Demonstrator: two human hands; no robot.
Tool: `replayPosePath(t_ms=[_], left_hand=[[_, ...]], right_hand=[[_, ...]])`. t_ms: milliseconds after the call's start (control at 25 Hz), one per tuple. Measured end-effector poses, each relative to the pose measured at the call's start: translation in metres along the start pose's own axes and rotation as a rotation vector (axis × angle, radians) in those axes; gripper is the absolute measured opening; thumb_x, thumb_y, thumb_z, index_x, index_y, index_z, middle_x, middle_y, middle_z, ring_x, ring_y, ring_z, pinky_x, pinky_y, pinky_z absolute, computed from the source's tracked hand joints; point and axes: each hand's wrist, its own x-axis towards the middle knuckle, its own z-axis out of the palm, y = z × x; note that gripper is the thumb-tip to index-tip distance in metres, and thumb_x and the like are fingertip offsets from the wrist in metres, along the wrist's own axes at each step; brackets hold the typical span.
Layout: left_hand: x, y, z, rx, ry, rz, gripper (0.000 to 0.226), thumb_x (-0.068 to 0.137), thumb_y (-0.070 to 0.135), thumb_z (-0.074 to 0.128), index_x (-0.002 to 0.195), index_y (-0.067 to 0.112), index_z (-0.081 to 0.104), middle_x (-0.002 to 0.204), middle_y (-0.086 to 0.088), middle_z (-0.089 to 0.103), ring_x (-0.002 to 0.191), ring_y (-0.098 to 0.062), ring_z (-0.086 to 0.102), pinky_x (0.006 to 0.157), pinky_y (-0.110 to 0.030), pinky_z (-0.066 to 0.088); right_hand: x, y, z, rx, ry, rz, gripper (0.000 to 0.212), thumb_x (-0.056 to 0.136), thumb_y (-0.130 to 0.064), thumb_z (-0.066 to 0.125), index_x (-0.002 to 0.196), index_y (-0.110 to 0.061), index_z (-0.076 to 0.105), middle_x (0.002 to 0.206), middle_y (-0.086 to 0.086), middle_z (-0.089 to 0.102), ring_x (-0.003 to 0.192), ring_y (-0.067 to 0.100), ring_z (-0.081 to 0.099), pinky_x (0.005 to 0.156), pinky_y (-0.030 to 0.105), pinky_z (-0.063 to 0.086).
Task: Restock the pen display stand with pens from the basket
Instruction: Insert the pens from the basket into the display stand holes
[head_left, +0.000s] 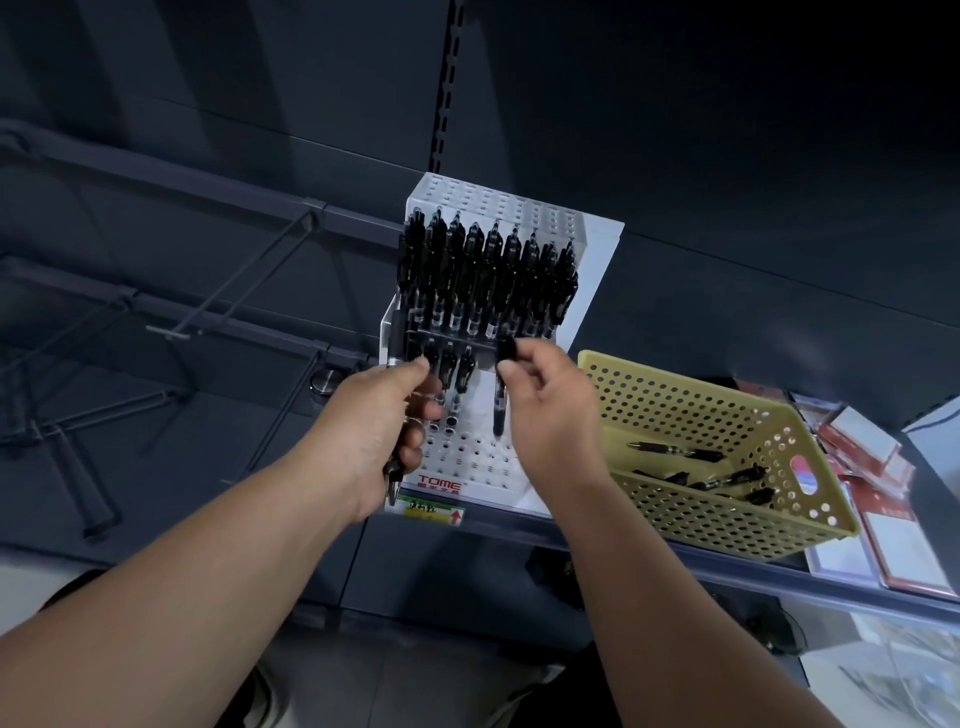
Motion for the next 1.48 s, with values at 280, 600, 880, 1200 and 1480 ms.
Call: replayPosePath(t_ms=[280, 600, 880, 1200, 1480], left_hand=[[0.012, -0.008, -0.009, 0.030, -0.003, 0.024, 0.015, 0.096, 0.006, 0.048, 0.095, 0.010, 0.063, 0.066, -0.004, 0.057, 0.049, -0.012, 0.050, 0.045, -0.022, 0.044], [0.023, -0.013, -0.012, 0.015, -0.017, 0.006, 0.014, 0.096, 0.008, 0.051, 0.098, 0.011, 0.065, 0.065, -0.002, 0.058, 0.051, -0.013, 0.052, 0.049, -0.026, 0.047], [0.023, -0.015, -0.016, 0.030, -0.011, -0.008, 0.014, 0.095, 0.011, 0.054, 0.098, 0.013, 0.067, 0.068, -0.002, 0.060, 0.055, -0.013, 0.054, 0.057, -0.028, 0.050], [0.018, -0.012, -0.019, 0.020, -0.046, -0.026, 0.014, 0.095, 0.016, 0.056, 0.105, 0.016, 0.066, 0.075, -0.005, 0.065, 0.062, -0.016, 0.061, 0.066, -0.036, 0.057], [0.000, -0.009, -0.014, 0.100, -0.057, 0.018, 0.013, 0.097, 0.019, 0.055, 0.106, 0.011, 0.055, 0.081, -0.005, 0.075, 0.048, -0.009, 0.054, 0.045, -0.022, 0.040]], right_hand=[[0.018, 0.005, 0.005, 0.165, 0.045, 0.091, 0.020, 0.098, -0.019, 0.055, 0.116, -0.019, 0.063, 0.090, -0.011, 0.066, 0.086, 0.016, 0.066, 0.081, 0.037, 0.058], [0.024, 0.023, 0.023, 0.138, 0.000, 0.130, 0.029, 0.097, -0.025, 0.056, 0.126, -0.020, 0.062, 0.105, -0.007, 0.069, 0.095, 0.007, 0.065, 0.087, 0.032, 0.056], [0.021, 0.027, 0.030, -0.034, -0.036, 0.131, 0.023, 0.098, -0.025, 0.056, 0.120, -0.021, 0.062, 0.080, -0.015, 0.061, 0.063, -0.001, 0.053, 0.053, 0.012, 0.044], [0.021, 0.034, 0.035, -0.115, -0.049, 0.138, 0.010, 0.099, -0.024, 0.053, 0.093, -0.019, 0.059, 0.066, -0.004, 0.055, 0.052, 0.010, 0.042, 0.048, 0.027, 0.037], [0.004, 0.028, 0.020, -0.112, -0.098, 0.171, 0.011, 0.097, -0.029, 0.057, 0.103, -0.022, 0.062, 0.081, -0.015, 0.059, 0.063, 0.001, 0.055, 0.054, 0.019, 0.045]])
